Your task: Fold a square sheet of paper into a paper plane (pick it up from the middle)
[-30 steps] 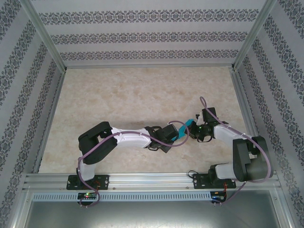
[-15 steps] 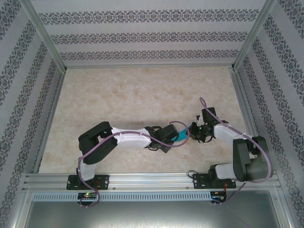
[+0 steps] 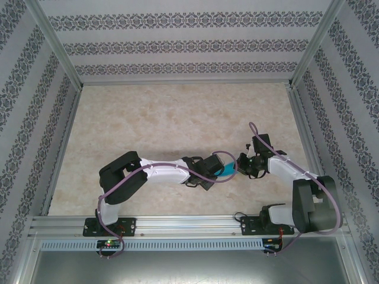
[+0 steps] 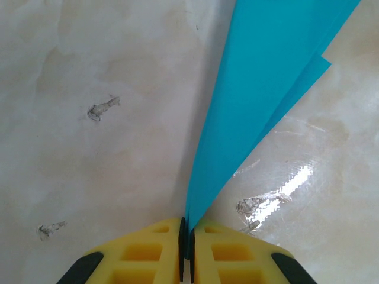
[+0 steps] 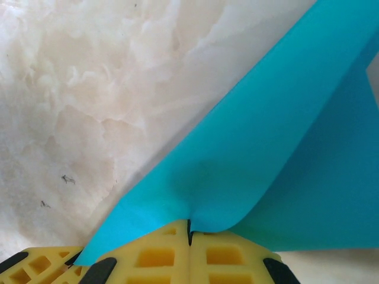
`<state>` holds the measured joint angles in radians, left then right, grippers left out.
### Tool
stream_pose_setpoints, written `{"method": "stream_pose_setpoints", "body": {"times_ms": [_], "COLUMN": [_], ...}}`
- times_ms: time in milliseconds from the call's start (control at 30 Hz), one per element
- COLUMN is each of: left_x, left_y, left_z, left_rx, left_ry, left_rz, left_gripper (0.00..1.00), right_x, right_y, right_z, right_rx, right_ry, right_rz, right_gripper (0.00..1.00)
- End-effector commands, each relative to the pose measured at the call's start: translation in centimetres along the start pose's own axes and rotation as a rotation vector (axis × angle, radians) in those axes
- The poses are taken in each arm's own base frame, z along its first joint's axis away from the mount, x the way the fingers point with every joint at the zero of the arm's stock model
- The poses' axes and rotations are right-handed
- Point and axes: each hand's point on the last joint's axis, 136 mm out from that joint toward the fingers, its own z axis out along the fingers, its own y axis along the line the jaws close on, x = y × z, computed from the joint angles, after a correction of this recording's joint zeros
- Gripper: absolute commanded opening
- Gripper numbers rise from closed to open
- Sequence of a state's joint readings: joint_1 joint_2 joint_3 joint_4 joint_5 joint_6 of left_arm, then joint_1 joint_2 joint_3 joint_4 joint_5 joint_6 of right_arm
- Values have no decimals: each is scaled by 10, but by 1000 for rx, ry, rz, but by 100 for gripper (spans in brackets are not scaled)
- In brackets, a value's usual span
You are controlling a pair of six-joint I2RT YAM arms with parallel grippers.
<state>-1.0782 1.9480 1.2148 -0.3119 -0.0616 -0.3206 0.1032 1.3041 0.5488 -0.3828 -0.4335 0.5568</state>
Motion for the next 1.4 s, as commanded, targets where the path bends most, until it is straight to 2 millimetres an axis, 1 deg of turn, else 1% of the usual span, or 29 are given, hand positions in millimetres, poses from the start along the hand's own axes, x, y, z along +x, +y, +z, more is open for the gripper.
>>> {"method": "stream_pose_setpoints", "body": {"times_ms": [0,100,133,300,533,733,900,1100,1167,1233,1367], "left_x": [24,25,24,25,26,22,25,25,24,23,19], "left_y": [10,12,11,12,14,14,21,23,23,22,17], "left_z": [15,15,15,14,11,3,1,-1,-2,-3,-5], "left_rx": [-58,-63,-63,-62,-74,-69,-102,-111,-111,-105,-77], "left_ry": [88,89,89,90,89,74,78,82,80,76,67], "left_rz": [39,41,42,48,53,65,86,98,99,98,100], "left_gripper": [14,14,14,14,14,14,14,14,14,14,14], "right_x": [6,13,14,13,23,22,22,26,25,27,28], "right_y": [-9,-21,-23,-23,-26,-27,-27,-30,-36,-46,-47], "right_z": [-3,-1,0,1,1,2,2,0,-6,-9,-10], "right_rx": [67,124,131,158,235,265,283,347,425,461,458], "right_ry": [15,38,42,47,74,72,67,67,54,70,71], "right_rz": [-15,-2,-4,-8,-48,-48,-46,-68,-95,-100,-100], "right_gripper": [0,0,0,0,0,0,0,0,0,0,0]}}
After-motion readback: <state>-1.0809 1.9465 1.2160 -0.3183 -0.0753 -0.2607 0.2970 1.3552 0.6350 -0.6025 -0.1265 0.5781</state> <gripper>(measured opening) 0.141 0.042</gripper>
